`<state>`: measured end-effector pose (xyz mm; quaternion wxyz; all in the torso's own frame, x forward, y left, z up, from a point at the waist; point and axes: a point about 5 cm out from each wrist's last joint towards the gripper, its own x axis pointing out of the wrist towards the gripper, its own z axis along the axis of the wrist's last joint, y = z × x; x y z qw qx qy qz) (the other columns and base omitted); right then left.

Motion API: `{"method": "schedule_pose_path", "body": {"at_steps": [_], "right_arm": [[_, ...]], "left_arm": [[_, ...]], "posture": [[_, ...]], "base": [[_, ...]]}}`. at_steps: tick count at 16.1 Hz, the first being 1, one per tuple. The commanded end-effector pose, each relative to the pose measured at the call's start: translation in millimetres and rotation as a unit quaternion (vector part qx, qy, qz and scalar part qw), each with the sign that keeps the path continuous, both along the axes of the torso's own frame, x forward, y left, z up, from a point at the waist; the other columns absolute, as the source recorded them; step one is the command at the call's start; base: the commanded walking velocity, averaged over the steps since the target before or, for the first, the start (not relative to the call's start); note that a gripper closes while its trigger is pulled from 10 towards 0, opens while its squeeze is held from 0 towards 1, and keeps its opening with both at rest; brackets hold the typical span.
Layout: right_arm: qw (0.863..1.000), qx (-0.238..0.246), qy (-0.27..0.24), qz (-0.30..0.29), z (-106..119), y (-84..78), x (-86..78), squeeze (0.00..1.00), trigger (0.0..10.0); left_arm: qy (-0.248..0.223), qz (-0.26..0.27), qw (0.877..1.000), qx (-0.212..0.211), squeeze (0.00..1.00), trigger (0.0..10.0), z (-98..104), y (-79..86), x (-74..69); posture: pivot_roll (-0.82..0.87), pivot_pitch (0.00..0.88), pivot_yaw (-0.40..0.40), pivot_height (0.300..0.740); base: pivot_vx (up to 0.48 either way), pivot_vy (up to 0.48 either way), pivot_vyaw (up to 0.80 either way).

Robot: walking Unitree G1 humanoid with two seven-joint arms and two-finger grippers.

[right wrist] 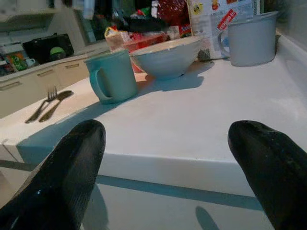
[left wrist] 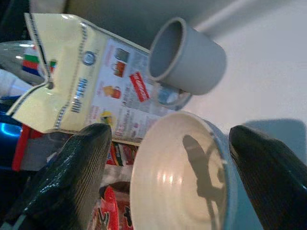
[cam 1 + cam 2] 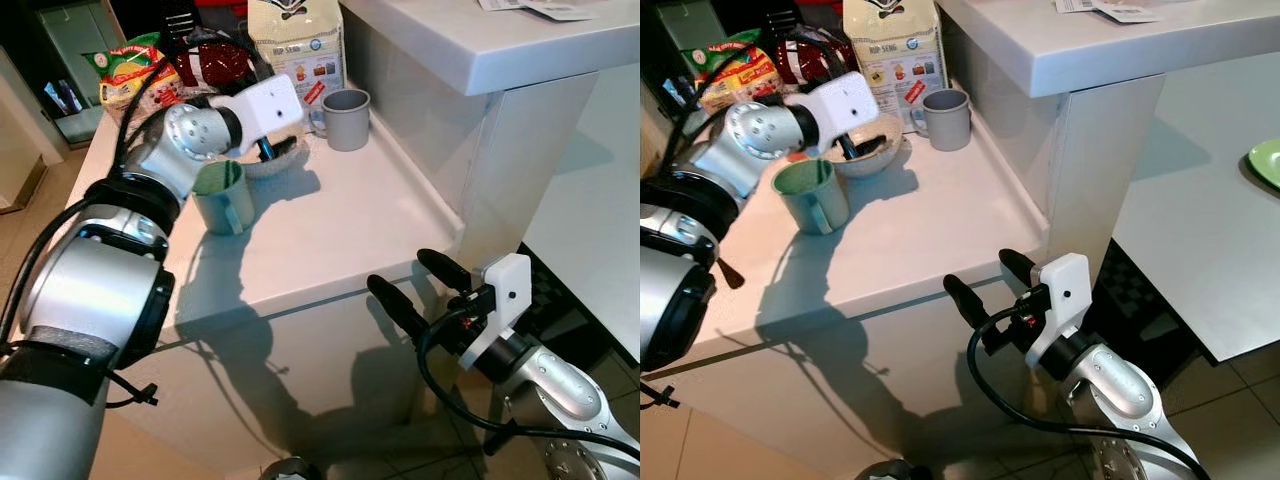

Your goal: Setting the table

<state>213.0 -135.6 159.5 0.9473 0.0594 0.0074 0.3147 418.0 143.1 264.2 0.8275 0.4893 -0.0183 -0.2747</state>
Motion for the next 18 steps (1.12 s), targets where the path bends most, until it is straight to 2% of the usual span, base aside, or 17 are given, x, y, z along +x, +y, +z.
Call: {"method": "schedule_pose_path", "body": {"at_steps": [1, 5, 9, 14, 15, 18], "right_arm": [[1.0, 0.005, -0.001, 0.005, 3, 3.6, -3.1, 0.0, 10.0], [1.0, 0.004, 0.004, 0.008, 3, 5.1, -4.6, 0.0, 10.0], [1.0, 0.006, 0.006, 0.011, 4, 6.2, -5.2, 0.0, 10.0], [1.0, 0.007, 0.011, 0.014, 6, 8.7, -17.8, 0.0, 10.0], [1.0, 0.007, 0.015, 0.012, 7, 9.1, -24.8, 0.0, 10.0], [1.0, 0.004, 0.018, 0.007, 9, 6.7, -31.5, 0.0, 10.0]], "left_arm": [[-0.004, 0.009, 1.0, 0.013, 0.0, 10.0, 8, 2.8, 1.3], [0.014, 0.038, 0.999, 0.035, 0.0, 10.0, -9, 9.3, 1.7], [0.026, 0.046, 0.998, 0.042, 0.0, 10.0, -20, 5.9, 1.7], [0.041, 0.039, 0.997, 0.051, 0.0, 10.0, -34, -5.0, 0.4], [0.053, 0.042, 0.996, 0.055, 0.0, 10.0, -42, -4.1, -0.9], [0.063, 0.057, 0.995, 0.06, 0.0, 10.0, -52, 1.2, -2.3]], "posture": [[0.02, 0.012, 0.181, 0.74], [0.02, 0.03, 0.18, 0.74], [0.02, 0.046, 0.18, 0.74], [-0.01, 0.103, 0.195, 0.74], [-0.02, 0.121, 0.2, 0.74], [-0.05, 0.141, 0.196, 0.74]], "base": [[0.0, 0.0, 0.0], [0.0, 0.0, 0.0], [0.0, 0.0, 0.0], [0.0, 0.0, 0.0], [0.0, 0.0, 0.0], [0.0, 0.0, 0.0]]}}
